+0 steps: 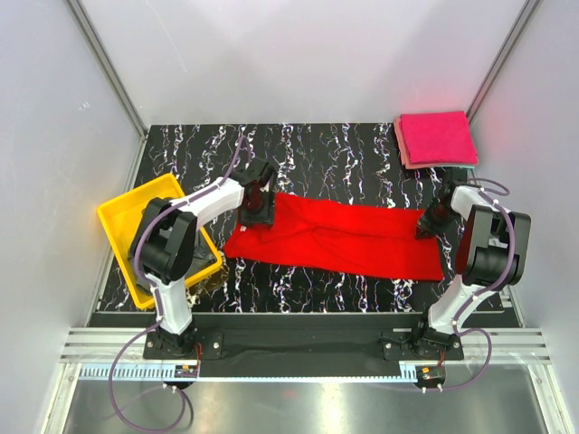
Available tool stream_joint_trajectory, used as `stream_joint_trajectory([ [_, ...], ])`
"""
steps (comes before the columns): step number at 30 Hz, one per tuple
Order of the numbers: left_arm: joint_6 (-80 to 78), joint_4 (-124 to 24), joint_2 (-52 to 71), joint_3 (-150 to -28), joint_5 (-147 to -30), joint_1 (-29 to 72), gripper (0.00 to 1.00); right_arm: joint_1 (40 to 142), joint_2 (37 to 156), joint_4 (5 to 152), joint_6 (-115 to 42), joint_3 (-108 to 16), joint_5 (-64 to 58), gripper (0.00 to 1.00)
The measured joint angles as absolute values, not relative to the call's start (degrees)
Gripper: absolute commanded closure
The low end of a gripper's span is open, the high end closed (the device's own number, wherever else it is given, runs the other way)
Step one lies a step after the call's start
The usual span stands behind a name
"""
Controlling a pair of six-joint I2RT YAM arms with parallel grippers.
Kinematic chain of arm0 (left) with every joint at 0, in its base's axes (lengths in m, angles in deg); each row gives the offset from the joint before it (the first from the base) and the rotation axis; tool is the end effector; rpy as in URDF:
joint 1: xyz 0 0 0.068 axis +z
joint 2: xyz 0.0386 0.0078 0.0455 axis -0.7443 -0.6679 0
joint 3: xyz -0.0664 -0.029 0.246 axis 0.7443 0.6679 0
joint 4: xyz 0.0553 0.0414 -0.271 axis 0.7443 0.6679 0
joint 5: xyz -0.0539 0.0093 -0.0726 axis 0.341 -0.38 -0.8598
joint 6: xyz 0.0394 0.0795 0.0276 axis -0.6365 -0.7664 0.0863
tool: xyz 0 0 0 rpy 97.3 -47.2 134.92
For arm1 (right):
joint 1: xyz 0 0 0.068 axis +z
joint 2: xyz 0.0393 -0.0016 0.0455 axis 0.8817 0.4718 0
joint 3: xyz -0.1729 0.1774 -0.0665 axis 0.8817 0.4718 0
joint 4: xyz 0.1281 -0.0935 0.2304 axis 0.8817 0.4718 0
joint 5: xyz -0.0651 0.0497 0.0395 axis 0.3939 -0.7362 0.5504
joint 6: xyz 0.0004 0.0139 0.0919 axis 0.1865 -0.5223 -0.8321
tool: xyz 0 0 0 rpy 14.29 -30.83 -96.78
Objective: Fold and stack the t-shirts
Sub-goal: Fold the tshirt
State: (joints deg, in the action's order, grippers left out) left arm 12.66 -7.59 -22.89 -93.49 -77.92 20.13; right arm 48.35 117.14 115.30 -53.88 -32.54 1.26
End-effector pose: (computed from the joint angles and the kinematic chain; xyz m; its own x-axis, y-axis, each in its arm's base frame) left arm 0.3579 -0.1861 0.1157 -0.9503 0.0285 -0.3101 0.0627 0.9929 -0.1011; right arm 0.3404 -0.0765 0.0819 -0.7713 0.6079 -0.1886 0.5893 0.7940 0.1493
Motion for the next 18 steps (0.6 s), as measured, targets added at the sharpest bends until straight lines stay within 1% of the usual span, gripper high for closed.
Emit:
stream_joint_trajectory([
  [2,13.40,-7.22,-22.82,-93.49,-76.72,20.28,0.41,48.35,117.12,115.41,-54.34,-32.47,1.81,0.87],
  [5,14.47,-6.71,-22.30,-93.49,-74.77,20.37,0.41,48.42,116.88,115.46,-55.17,-32.47,2.55,0.83],
  [6,14.69,-6.67,-21.84,-93.49,-74.12,20.39,0.41,48.46,116.72,115.50,-55.32,-32.49,2.72,0.80],
  [7,14.80,-6.69,-21.23,-93.55,-73.66,20.42,0.41,48.46,116.48,115.54,-55.34,-32.49,2.77,0.74],
  [10,14.52,-6.95,-19.11,-94.84,-74.05,20.46,0.41,48.46,115.08,115.67,-55.28,-32.84,2.48,0.65],
  [13,13.86,-8.57,-18.67,-98.36,-75.89,20.50,0.41,48.29,114.41,115.70,-54.79,-35.01,1.83,0.64],
  [18,13.58,-10.67,-22.30,-105.70,-78.60,20.88,0.41,48.13,116.09,114.69,-53.59,-39.77,1.56,0.67],
])
